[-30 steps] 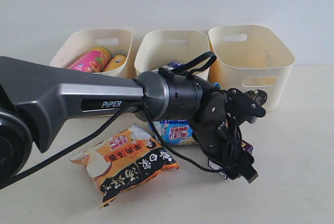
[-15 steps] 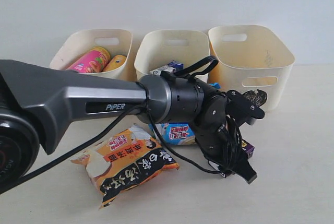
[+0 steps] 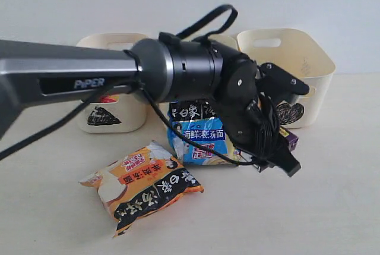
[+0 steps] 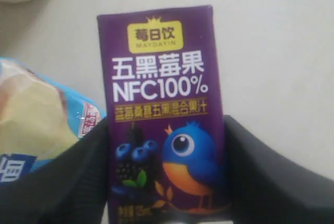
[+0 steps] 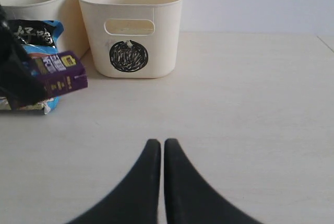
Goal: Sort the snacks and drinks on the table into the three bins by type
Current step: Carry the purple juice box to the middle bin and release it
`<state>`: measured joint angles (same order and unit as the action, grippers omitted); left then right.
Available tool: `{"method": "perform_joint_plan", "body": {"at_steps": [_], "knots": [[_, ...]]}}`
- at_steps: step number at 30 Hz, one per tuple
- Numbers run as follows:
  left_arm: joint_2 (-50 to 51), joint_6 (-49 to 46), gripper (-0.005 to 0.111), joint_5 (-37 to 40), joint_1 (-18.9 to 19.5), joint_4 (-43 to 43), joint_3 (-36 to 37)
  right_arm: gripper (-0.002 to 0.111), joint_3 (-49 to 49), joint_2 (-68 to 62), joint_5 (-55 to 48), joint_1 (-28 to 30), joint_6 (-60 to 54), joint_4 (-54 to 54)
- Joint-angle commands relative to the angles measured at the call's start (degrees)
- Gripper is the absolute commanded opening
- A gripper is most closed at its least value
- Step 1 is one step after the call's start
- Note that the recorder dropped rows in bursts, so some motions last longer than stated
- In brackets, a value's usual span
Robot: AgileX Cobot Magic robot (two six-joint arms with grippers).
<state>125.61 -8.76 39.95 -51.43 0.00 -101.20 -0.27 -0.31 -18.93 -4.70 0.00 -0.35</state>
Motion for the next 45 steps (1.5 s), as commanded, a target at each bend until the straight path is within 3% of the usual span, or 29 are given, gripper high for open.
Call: {"method": "perform_joint_plan", "body": {"at_steps": [1, 9, 17, 23, 39, 42, 45], "knots": [[-5.6, -1.3, 0.004, 1.2, -0.6, -0.9, -0.8, 0.000, 0.3, 0.3, 0.5, 0.1, 0.0, -0.1], [-13.8, -1.2, 0.004, 0.7, 2.5, 0.5, -0.8, 0.000, 0.3, 0.3, 0.5, 0.1, 0.0, -0.1], [-16.1, -1.1, 0.004, 0.5, 9.2, 0.9, -0.8, 0.000, 0.3, 0.3, 0.5, 0.1, 0.0, -0.1], [-16.1, -1.1, 0.004, -4.5, 14.2, 0.9, -0.8, 0.000, 0.3, 0.3, 0.5, 0.1, 0.0, -0.1], [-6.2, 0.2, 0.004, -17.4, 18.2, 0.9, -0.8, 0.000, 0.3, 0.3, 0.5, 0.1, 0.0, -0.1], [-5.1, 0.2, 0.013, -17.5, 18.9, 0.9, -0.8, 0.000, 0.3, 0.3, 0.5, 0.1, 0.0, -0.1], [-4.1, 0.2, 0.032, -17.4, 19.4, 0.9, -0.8, 0.000, 0.3, 0.3, 0.5, 0.1, 0.0, -0.1]]}}
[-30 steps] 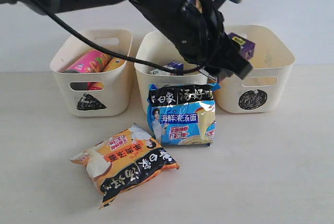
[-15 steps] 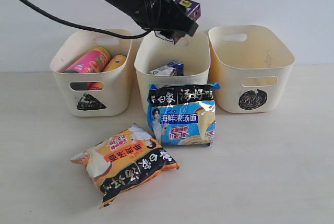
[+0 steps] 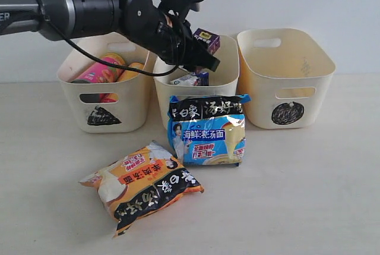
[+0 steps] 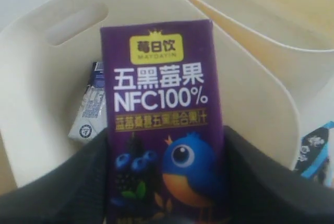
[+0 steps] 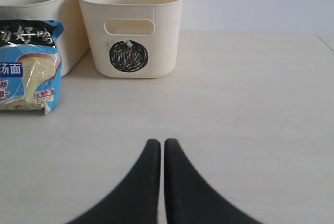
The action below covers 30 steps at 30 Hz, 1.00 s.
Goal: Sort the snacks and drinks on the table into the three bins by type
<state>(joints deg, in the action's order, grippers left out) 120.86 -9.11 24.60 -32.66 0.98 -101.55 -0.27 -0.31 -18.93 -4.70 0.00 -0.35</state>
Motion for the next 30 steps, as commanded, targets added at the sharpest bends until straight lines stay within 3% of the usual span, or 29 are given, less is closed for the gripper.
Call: {"method": "perform_joint_plan", "body": {"at_steps": [1, 8, 11, 13, 17, 20, 25, 30], "knots": [[0.9, 0.6, 0.038, -2.1, 0.7, -0.1, -0.4, 0.000, 0.3, 0.3, 0.5, 0.1, 0.0, -0.1], [1.5, 0.6, 0.083, -3.4, 0.8, -0.1, -0.4, 0.000, 0.3, 0.3, 0.5, 0.1, 0.0, -0.1], [1.5, 0.6, 0.082, -3.0, 0.8, -0.1, -0.4, 0.000, 0.3, 0.3, 0.5, 0.1, 0.0, -0.1], [0.6, 0.6, 0.071, -2.0, 0.8, -0.1, -0.4, 0.000, 0.3, 0.3, 0.5, 0.1, 0.0, -0.1], [-4.1, 0.6, 0.004, 10.5, 0.8, 3.6, -0.4, 0.000, 0.3, 0.3, 0.5, 0.1, 0.0, -0.1], [-8.3, 4.9, 0.004, 16.0, 0.8, 7.7, 1.6, 0.000, 0.3, 0.3, 0.5, 0.1, 0.0, -0.1], [-16.9, 12.5, 0.004, 16.2, 0.8, 14.7, 10.4, 0.000, 0.3, 0.3, 0.5, 0.1, 0.0, -0.1], [-24.9, 14.9, 0.004, 15.5, 0.8, 15.6, 19.0, 0.000, 0.3, 0.3, 0.5, 0.1, 0.0, -0.1]]}}
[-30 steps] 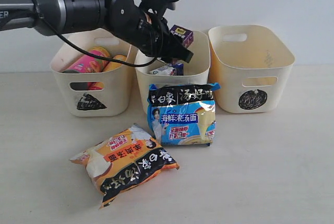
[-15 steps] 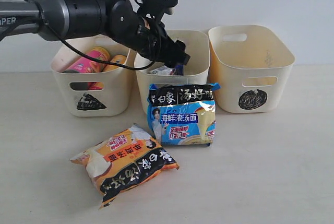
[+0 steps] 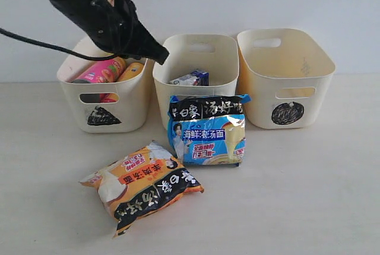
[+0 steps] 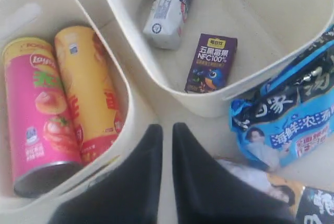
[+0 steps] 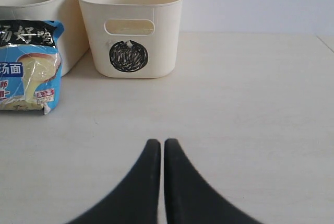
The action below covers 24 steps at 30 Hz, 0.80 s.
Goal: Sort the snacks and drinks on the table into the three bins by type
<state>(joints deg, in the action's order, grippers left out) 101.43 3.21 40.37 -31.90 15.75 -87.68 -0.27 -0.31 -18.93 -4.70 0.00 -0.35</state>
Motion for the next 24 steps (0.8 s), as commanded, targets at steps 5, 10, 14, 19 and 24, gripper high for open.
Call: {"method": "perform_joint_plan", "body": {"at_steps": [5, 10, 14, 19, 24], "knots": [[-12.5, 2.6, 0.004, -0.9, 0.0, -1.6, 11.9, 0.000, 0.3, 0.3, 0.5, 0.1, 0.0, -0.1], [-21.1, 2.6, 0.004, -4.3, 0.0, -5.6, 20.0, 0.000, 0.3, 0.3, 0.5, 0.1, 0.0, -0.1], [-27.9, 2.6, 0.004, -6.6, 0.0, -8.0, 26.3, 0.000, 0.3, 0.3, 0.5, 0.1, 0.0, -0.1], [-35.2, 1.8, 0.004, -7.4, 0.0, -7.4, 31.6, 0.000, 0.3, 0.3, 0.5, 0.1, 0.0, -0.1], [-40.3, 3.8, 0.004, -5.1, 0.0, -13.0, 34.1, 0.000, 0.3, 0.3, 0.5, 0.1, 0.0, -0.1]]}}
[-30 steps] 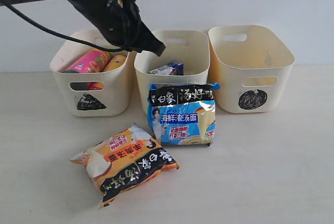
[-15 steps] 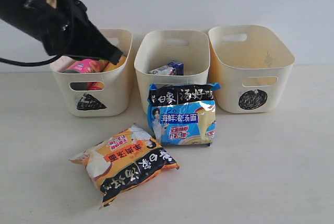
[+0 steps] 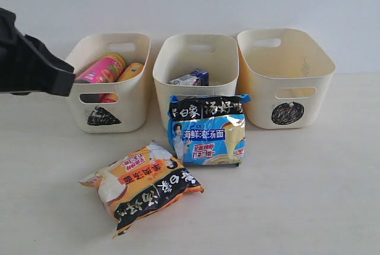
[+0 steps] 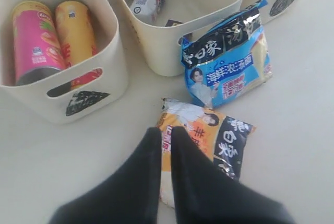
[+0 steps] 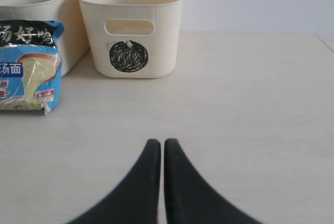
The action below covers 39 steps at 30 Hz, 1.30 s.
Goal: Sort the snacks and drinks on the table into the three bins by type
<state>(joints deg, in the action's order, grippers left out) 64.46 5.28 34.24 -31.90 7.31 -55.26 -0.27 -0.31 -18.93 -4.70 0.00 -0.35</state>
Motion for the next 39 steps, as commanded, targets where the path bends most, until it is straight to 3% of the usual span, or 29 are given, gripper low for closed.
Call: {"method": "perform_joint_plan", "body": {"at_steps": [1, 11, 20, 32, 39], "knots": [[-4.0, 1.7, 0.004, 1.5, 0.0, -5.0, 2.2, 0.000, 0.3, 0.3, 0.5, 0.1, 0.0, -0.1], [-8.9, 1.0, 0.004, -2.6, 0.0, -4.7, 8.3, 0.000, 0.3, 0.3, 0.5, 0.1, 0.0, -0.1], [-21.2, -3.2, 0.004, -12.7, 0.7, -4.5, 19.2, 0.000, 0.3, 0.3, 0.5, 0.1, 0.0, -0.1], [-46.9, -3.2, 0.004, -25.9, 18.4, -4.5, 43.6, 0.000, 0.3, 0.3, 0.5, 0.1, 0.0, -0.1], [-56.4, -3.2, 0.004, -26.9, 24.9, -4.5, 49.7, 0.000, 0.3, 0.3, 0.5, 0.1, 0.0, -0.1]]}}
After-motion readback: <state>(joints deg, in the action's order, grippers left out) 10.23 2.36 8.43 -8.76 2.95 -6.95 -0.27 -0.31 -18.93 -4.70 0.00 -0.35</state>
